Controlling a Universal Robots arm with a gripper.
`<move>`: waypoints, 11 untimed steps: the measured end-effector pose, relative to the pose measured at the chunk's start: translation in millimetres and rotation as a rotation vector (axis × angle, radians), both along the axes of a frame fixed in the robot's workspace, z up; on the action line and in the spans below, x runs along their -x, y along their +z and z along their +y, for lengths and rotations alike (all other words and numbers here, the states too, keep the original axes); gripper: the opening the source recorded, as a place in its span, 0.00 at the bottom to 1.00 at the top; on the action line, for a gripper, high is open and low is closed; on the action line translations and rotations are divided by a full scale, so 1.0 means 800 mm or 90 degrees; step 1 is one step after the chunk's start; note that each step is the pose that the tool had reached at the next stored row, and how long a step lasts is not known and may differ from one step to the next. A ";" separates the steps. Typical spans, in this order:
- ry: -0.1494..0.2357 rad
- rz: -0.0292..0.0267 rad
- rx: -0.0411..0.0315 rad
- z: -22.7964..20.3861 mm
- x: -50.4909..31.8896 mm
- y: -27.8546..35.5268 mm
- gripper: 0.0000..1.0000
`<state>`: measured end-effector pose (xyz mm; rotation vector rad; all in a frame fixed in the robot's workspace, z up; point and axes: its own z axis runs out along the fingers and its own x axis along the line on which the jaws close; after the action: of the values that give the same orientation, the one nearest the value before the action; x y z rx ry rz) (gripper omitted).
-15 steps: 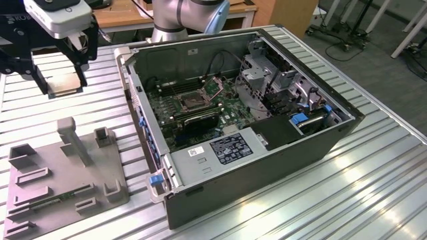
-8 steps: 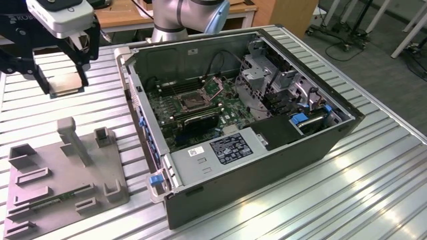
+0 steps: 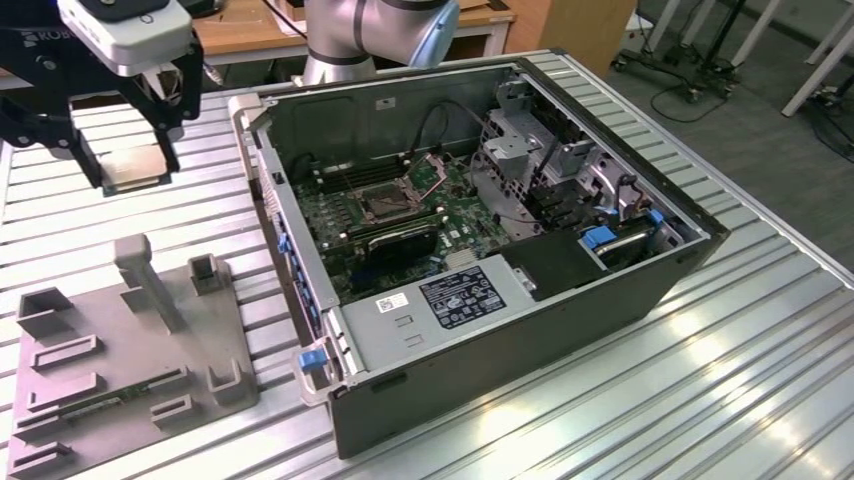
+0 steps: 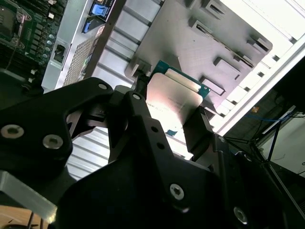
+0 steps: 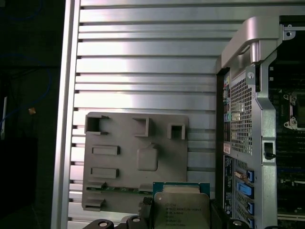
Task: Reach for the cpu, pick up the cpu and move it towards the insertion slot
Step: 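Pick up the cpu and move it towards the insertion slot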
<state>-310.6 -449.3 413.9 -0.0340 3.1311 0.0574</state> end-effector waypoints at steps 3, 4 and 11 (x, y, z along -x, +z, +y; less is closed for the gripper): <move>0.000 0.0000 0.0000 0.0000 -0.001 0.0001 0.55; 0.000 0.0000 0.0000 0.0000 -0.001 0.0000 0.55; 0.000 0.0000 -0.0001 0.0000 -0.002 0.0000 0.55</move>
<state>-308.7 -449.3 413.9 -0.0339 3.1311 0.0576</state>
